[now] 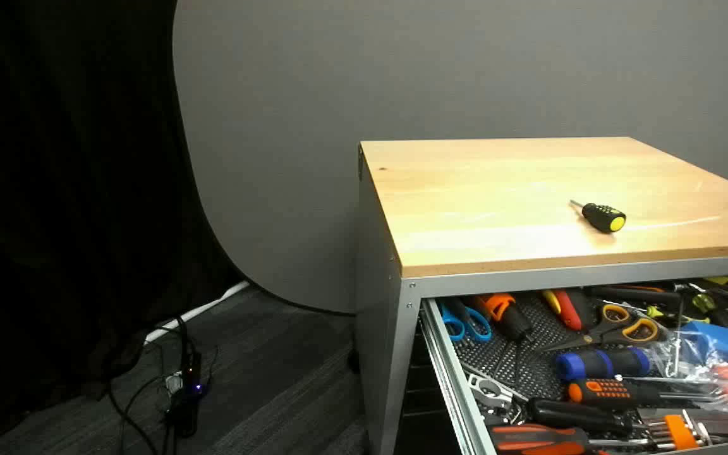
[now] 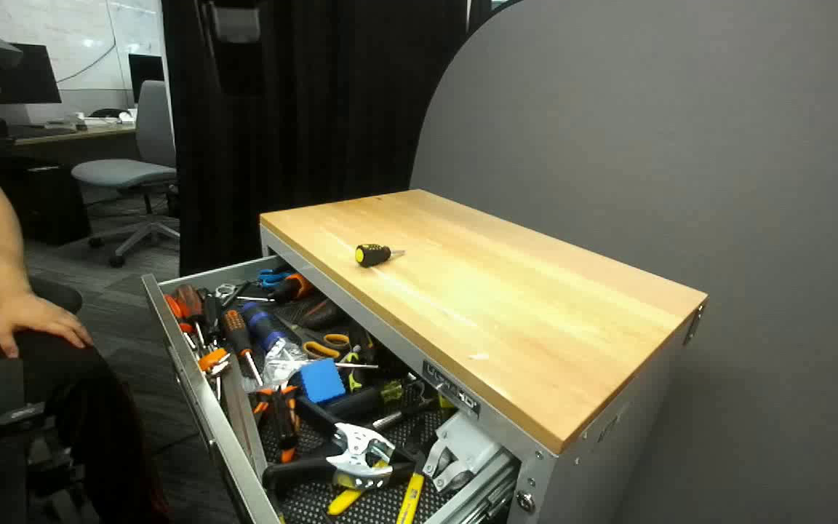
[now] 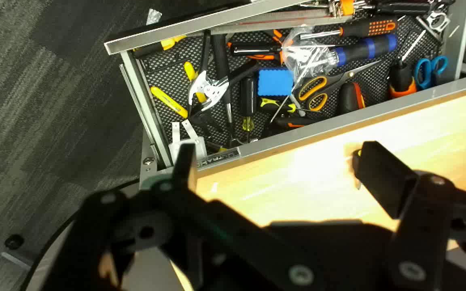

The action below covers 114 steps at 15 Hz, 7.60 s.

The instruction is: Take the screwdriver from the top of the cabinet and place it in the first top open drawer then close the drawer

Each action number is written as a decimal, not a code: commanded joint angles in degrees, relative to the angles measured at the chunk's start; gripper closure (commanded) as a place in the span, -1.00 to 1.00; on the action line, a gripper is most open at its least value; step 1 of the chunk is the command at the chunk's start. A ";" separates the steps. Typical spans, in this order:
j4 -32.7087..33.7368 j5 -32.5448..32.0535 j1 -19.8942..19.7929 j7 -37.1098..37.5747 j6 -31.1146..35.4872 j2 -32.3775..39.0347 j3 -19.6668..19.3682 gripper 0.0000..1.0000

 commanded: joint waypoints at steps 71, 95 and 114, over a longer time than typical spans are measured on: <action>5.79 -14.31 14.38 21.55 17.65 37.57 13.59 0.66; -1.45 -15.32 6.07 8.89 -3.87 44.71 13.56 -0.45; -4.05 -17.58 10.53 46.10 27.99 47.62 9.60 1.00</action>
